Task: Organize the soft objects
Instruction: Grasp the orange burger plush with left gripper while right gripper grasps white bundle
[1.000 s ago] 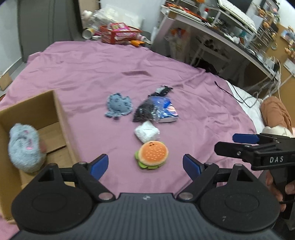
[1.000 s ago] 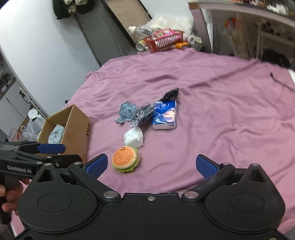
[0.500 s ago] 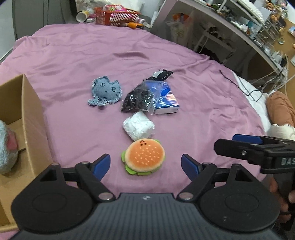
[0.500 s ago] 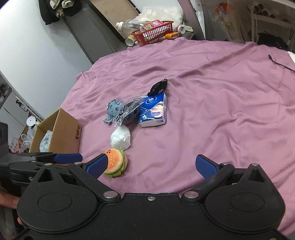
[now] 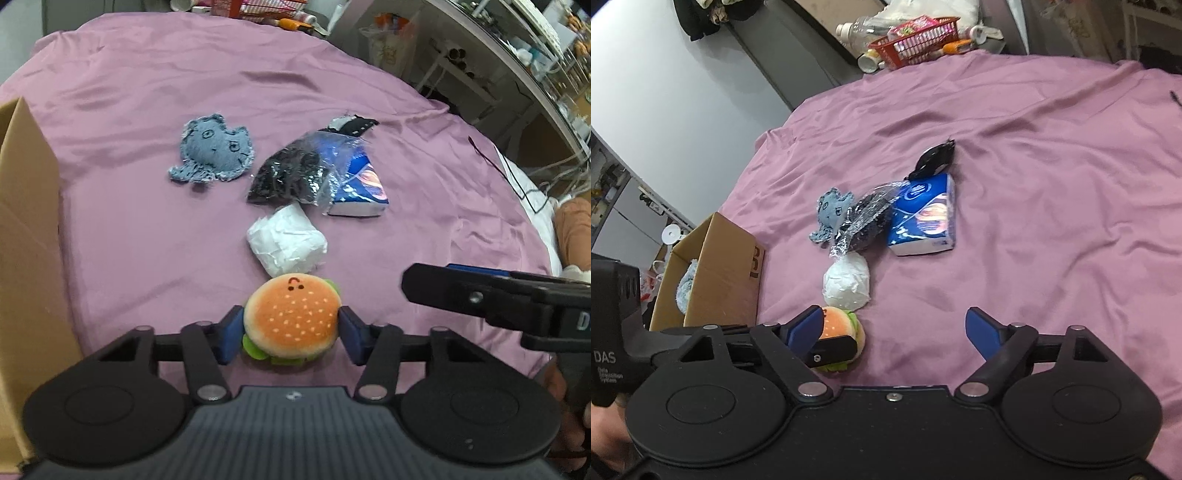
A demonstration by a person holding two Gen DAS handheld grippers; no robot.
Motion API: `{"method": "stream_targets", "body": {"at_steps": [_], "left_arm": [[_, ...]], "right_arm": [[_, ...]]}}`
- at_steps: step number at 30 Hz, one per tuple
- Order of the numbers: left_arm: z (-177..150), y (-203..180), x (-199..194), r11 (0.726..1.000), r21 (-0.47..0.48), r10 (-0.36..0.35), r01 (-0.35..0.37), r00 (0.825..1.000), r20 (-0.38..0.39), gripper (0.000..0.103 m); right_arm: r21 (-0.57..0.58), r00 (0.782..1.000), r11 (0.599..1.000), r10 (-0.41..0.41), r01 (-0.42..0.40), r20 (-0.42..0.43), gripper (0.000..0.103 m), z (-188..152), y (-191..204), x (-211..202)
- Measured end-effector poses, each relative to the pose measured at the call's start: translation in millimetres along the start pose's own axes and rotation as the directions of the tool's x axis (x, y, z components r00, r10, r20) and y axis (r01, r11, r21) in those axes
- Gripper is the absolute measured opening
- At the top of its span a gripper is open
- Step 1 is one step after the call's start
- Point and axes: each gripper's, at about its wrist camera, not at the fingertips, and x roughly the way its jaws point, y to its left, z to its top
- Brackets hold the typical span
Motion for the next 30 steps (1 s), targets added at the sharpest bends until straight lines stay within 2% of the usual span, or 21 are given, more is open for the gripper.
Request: {"method": "stream_targets", "body": {"at_steps": [4,6,12,14,17,21,24,26,30], "left_arm": [[2,4,-5,1.000,-0.021,0.009,-0.009,1.000,0.002,0.051],[3,5,-7,1.000,-0.018,0.021,-0.021,1.000,0.003,0.051],[6,14,-8,0.998,-0.061,0.026,-0.025,1.000,0.012,0.051],[7,20,-7,0.995,-0.095,0.019,-0.018,1.000,0.015,0.051],[7,27,-5,0.988,-0.154,0.003,-0.001,1.000,0.013,0.051],[7,31,-5,0.982,-0.186,-0.005,0.009,1.000,0.023,0.051],[6,35,-6,0.976,-0.218,-0.006,0.013,0.999,0.033,0.051],[6,38,-6,0.972,-0.235,-0.005,0.014,0.999,0.037,0.051],[6,40,-9,0.969,-0.248,-0.005,0.016,0.999,0.045,0.051]], "right_arm": [[-0.023,0.999,0.999,0.028,-0.028,-0.016,0.080,5,7,12],[-0.034,1.000,0.999,0.015,-0.016,-0.018,0.081,8,10,18],[-0.020,0.998,0.998,0.053,-0.053,-0.030,0.079,14,14,33],[-0.014,0.997,0.998,0.067,-0.067,-0.043,0.071,17,17,40],[0.003,0.994,0.996,0.089,-0.089,-0.060,0.063,20,21,49],[0.021,0.994,0.997,0.075,-0.074,-0.079,0.057,22,26,63],[0.023,0.996,0.998,0.063,-0.062,-0.068,0.055,22,28,68],[0.015,0.997,0.999,0.043,-0.042,-0.058,0.044,22,30,69],[-0.012,1.000,1.000,0.005,-0.006,-0.015,0.042,20,30,59]]}}
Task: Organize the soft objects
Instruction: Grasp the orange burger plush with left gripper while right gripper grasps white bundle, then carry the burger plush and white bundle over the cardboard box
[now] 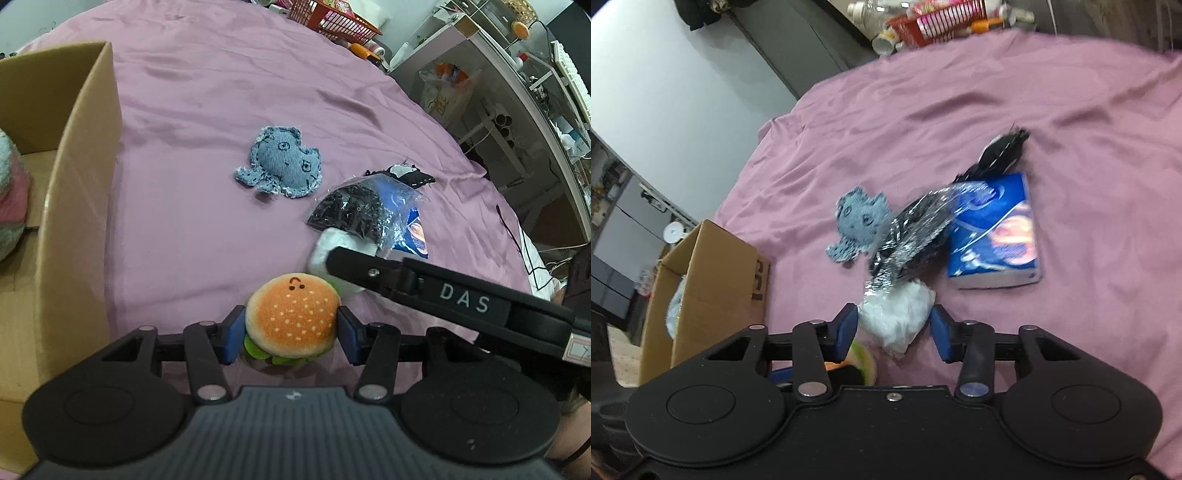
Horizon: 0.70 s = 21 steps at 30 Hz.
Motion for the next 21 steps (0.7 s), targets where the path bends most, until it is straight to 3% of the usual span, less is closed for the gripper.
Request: {"method": "stream_targets", "body": {"at_steps": [10,21], "left_arm": [[-5,-9,-19,0.999,0.051,-0.017,0.016,0.999,0.029,0.051],[-2,-14,-62,0.994,0.105,-0.018,0.005,0.993,0.118,0.051]], "right_arm": [[-0.007,0.998,0.999,-0.043,0.043,0.050,0.042,-9,-4,-36],[-0.018,0.990,0.999,-0.048,0.051,0.133,0.042,-13,11,-76]]}}
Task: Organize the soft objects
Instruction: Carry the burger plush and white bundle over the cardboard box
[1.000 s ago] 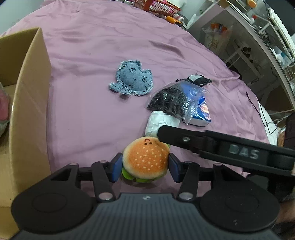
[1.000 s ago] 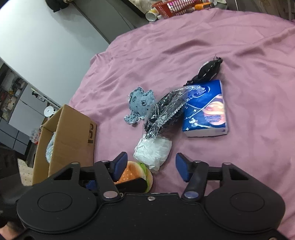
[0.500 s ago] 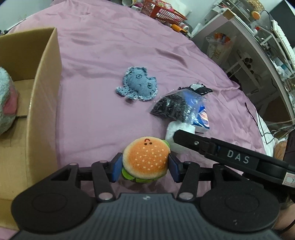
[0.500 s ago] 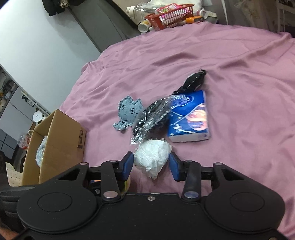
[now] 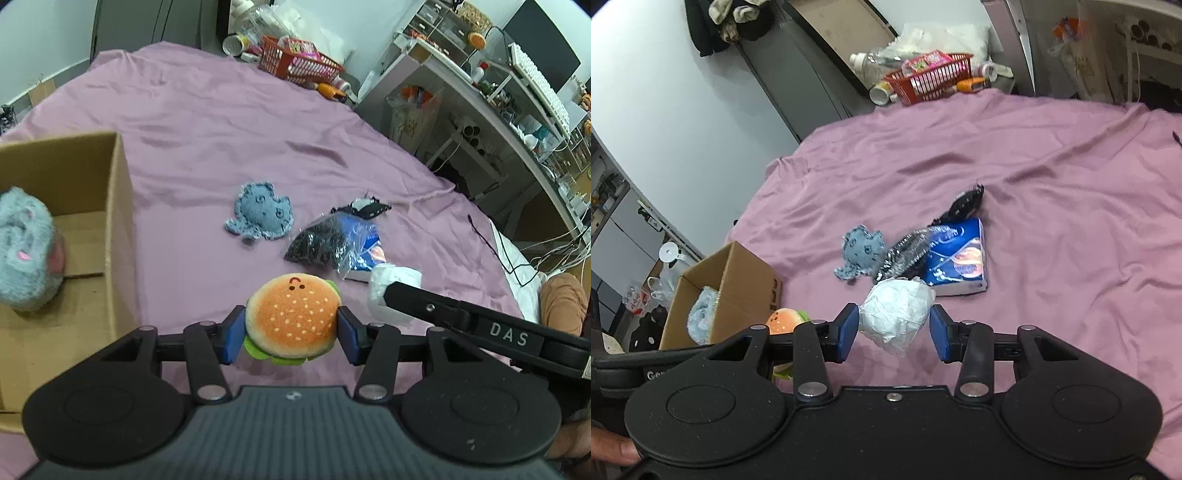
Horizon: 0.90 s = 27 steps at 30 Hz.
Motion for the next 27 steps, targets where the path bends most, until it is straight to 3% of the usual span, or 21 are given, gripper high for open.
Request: {"method": "stream_targets", "body": {"at_steps": [16,27], "left_arm": [[13,19,-56,1.000,0.008,0.028,-0.029,0.994,0.108,0.051],[16,58,-79,0.995,-0.034,0.100,-0.096,0.984,0.148,0.052]], "right_arm": [[-0.071,0.998,0.997,-0.003,0.008,0.068,0.042,3,36,-23],[-0.182,0.996,0.983,0.048,-0.032,0.080,0.042,15,86,-15]]}}
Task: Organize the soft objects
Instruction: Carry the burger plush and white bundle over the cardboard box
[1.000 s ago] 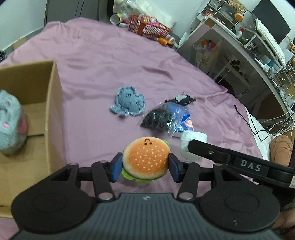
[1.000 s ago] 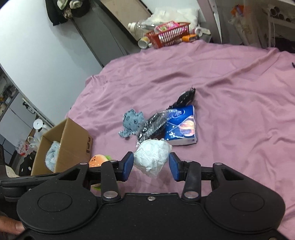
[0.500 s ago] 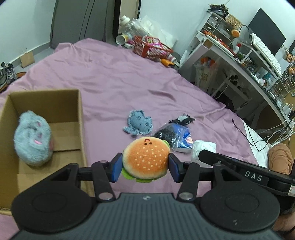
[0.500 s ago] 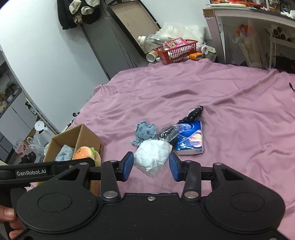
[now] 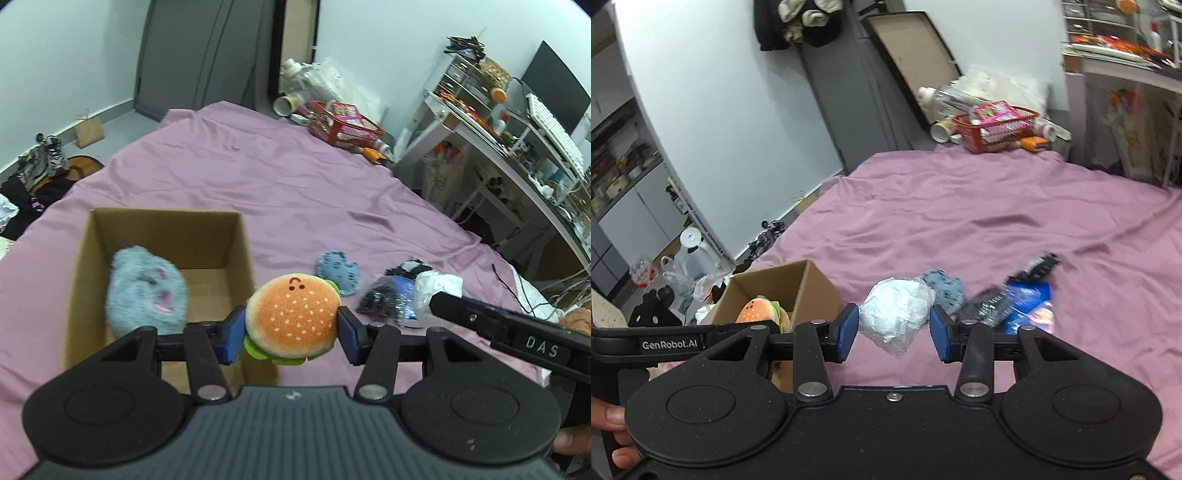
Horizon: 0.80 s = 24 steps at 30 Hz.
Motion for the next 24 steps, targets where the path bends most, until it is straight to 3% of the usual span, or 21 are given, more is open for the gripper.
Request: {"method": "stream_targets", "body": {"at_steps": [24], "left_arm": [[-20,91,0,0.985,-0.122,0.122,-0.122,0.992,-0.013,0.052]], "right_arm": [[-0.145,0.995,0.985,0.088,-0.094,-0.052,0.042,2,72,45]]}}
